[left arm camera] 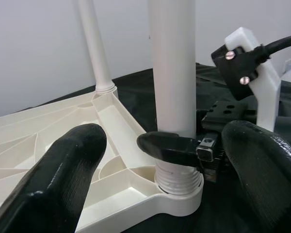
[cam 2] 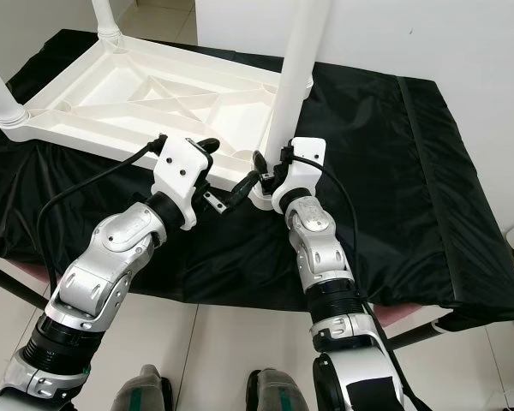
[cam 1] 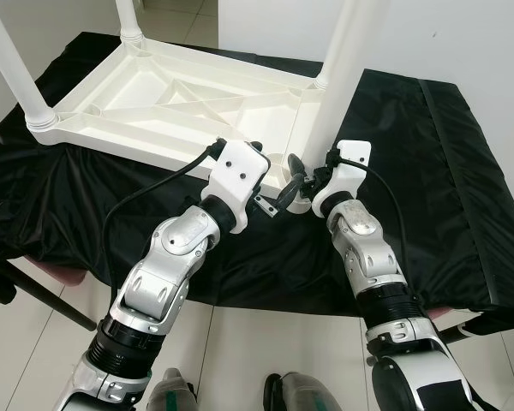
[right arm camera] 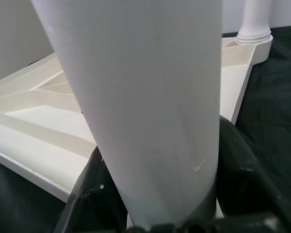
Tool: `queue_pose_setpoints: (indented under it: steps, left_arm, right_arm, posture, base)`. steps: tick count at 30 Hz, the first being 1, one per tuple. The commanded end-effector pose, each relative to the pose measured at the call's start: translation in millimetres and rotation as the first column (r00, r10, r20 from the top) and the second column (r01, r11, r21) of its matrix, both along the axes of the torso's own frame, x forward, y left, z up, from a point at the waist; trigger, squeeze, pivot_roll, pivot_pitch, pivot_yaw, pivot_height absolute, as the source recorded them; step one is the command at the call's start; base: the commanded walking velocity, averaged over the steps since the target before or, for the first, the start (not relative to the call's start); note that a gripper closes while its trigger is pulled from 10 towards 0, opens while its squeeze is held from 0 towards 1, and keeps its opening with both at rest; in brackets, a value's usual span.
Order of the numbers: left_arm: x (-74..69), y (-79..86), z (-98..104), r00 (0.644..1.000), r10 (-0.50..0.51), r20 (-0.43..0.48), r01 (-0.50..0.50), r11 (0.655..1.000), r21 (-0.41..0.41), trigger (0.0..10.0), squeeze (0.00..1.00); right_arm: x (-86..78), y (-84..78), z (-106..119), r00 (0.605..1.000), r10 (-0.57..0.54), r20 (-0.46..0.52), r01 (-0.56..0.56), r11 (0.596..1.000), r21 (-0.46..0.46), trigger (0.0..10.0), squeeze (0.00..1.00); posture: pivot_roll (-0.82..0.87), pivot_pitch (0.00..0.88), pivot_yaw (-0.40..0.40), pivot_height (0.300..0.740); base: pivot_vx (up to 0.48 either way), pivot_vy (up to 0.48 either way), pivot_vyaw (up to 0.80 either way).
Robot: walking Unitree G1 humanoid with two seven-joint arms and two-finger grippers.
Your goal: Building children table
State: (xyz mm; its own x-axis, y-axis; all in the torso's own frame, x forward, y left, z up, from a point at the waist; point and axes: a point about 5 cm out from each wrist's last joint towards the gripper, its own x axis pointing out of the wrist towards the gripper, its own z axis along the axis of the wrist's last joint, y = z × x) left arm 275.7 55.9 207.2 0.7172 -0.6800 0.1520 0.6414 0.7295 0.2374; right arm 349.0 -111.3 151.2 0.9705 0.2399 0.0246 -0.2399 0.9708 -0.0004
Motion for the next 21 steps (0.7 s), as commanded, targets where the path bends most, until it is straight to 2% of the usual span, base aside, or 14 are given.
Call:
queue_pose_setpoints:
  steps: [1,3,4,8,14,21]
  left_arm:
    - [-2.5,0.3,1,1.0,-0.011,0.002,0.011,1.0,0.002,10.0,0.0]
    - [-2.4,0.4,2,1.0,-0.011,0.003,0.011,1.0,0.002,10.0,0.0]
    - [-2.5,0.5,3,1.0,-0.012,0.004,0.012,1.0,0.0,10.0,0.0]
    - [-2.3,0.3,3,1.0,-0.012,0.005,0.012,1.0,-0.001,10.0,0.0]
    - [-2.7,-0.2,3,1.0,-0.012,0.005,0.012,1.0,-0.002,10.0,0.0]
    - [-3.1,-0.2,3,1.0,-0.006,0.004,0.006,1.0,-0.007,10.0,0.0]
  right_arm:
    - [-10.7,-9.3,-51,0.969,-0.048,-0.243,0.043,0.999,-0.023,10.0,0.0]
    - [-9.5,-9.1,-51,0.966,-0.053,-0.253,0.052,0.999,-0.012,10.0,0.0]
    - [-3.0,-9.8,-45,0.963,-0.058,-0.263,0.066,0.997,0.025,10.0,0.0]
    - [5.4,-11.9,-36,0.962,-0.055,-0.269,0.076,0.995,0.068,10.0,0.0]
    - [10.2,-15.6,-32,0.952,-0.056,-0.3,0.091,0.991,0.102,10.0,0.0]
    - [8.9,-20.4,-39,0.96,-0.056,-0.274,0.04,0.997,-0.064,10.0,0.0]
  posture:
    - [0.0,0.076,-0.036,0.74]
    - [0.01,0.077,-0.034,0.74]
    - [0.0,0.078,-0.032,0.74]
    - [0.0,0.078,-0.031,0.74]
    - [0.0,0.078,-0.034,0.74]
    - [0.01,0.075,-0.041,0.74]
  base:
    - [0.0,0.0,0.0]
    - [0.0,0.0,0.0]
    - [0.0,0.0,0.0]
    - [0.0,0.0,0.0]
    - [0.0,0.0,0.0]
    - [0.0,0.0,0.0]
